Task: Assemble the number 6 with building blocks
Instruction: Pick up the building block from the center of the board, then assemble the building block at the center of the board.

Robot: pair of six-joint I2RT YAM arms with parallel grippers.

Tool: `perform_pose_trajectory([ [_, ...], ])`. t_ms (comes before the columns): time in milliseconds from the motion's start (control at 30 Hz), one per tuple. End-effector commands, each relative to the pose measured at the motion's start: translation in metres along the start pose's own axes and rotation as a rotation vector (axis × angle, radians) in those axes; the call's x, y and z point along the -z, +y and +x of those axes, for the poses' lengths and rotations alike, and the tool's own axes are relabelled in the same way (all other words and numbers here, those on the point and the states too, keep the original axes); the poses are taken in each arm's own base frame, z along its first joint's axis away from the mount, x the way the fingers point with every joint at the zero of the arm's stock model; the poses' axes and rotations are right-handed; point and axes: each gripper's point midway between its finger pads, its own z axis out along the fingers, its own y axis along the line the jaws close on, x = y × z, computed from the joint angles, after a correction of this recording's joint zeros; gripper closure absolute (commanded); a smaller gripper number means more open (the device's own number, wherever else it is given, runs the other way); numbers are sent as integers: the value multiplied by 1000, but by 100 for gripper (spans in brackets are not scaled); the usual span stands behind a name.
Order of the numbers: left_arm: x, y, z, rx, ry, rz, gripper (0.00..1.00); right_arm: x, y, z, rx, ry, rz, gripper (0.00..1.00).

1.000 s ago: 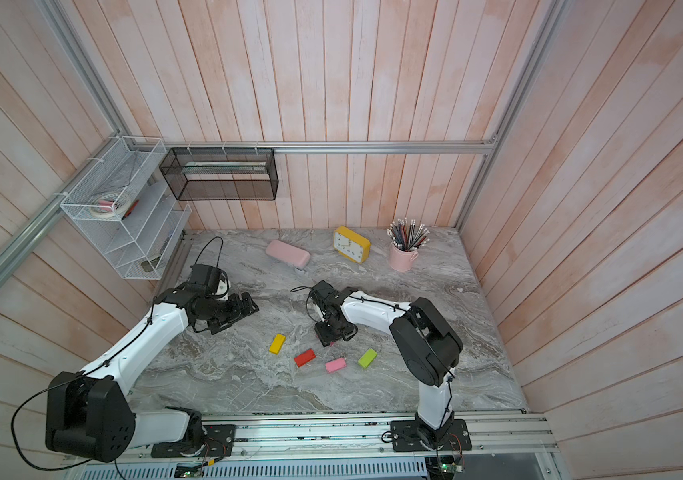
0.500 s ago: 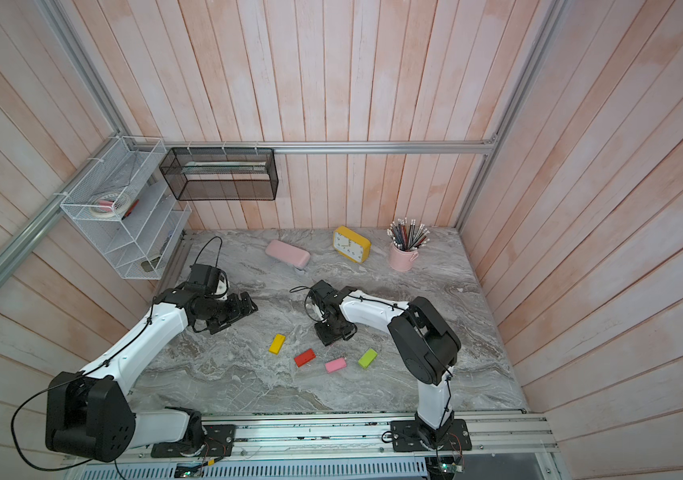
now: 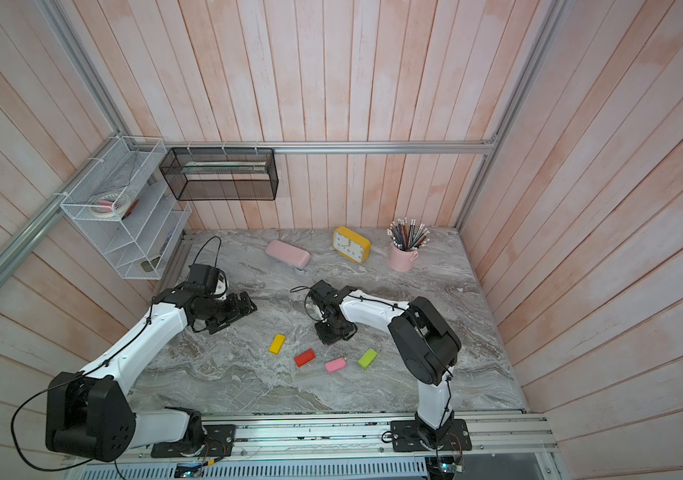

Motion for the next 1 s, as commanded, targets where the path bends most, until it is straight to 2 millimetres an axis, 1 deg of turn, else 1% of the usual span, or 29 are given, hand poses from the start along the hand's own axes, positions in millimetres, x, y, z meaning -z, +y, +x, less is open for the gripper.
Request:
perform_pose_trajectory([
  [0, 1, 1, -4, -23, -12, 0, 2, 16, -2, -23, -71, -45, 36, 76],
  [133, 1, -1, -7, -27, -12, 4, 2, 28, -2, -50, -145, -75, 52, 76],
  [233, 2, -3, -10, -33, -15, 10, 2, 28, -4, -63, -192, -75, 62, 74],
  [300, 2, -3, -12, -35, -16, 9, 2, 24, -9, -67, -211, -64, 88, 74],
  [400, 2, -4, -15, -35, -17, 11, 2, 18, -16, -69, -240, -45, 103, 74],
  [533, 1, -7, -19, -33, -20, 16, 2, 16, -23, -69, -281, -43, 104, 74],
  [733, 0, -9, -23, -29, -23, 24, 2, 11, -34, -65, -306, -33, 118, 74],
  [967, -2, -8, -22, -22, -19, 21, 2, 1, -47, -59, -321, -11, 134, 74],
])
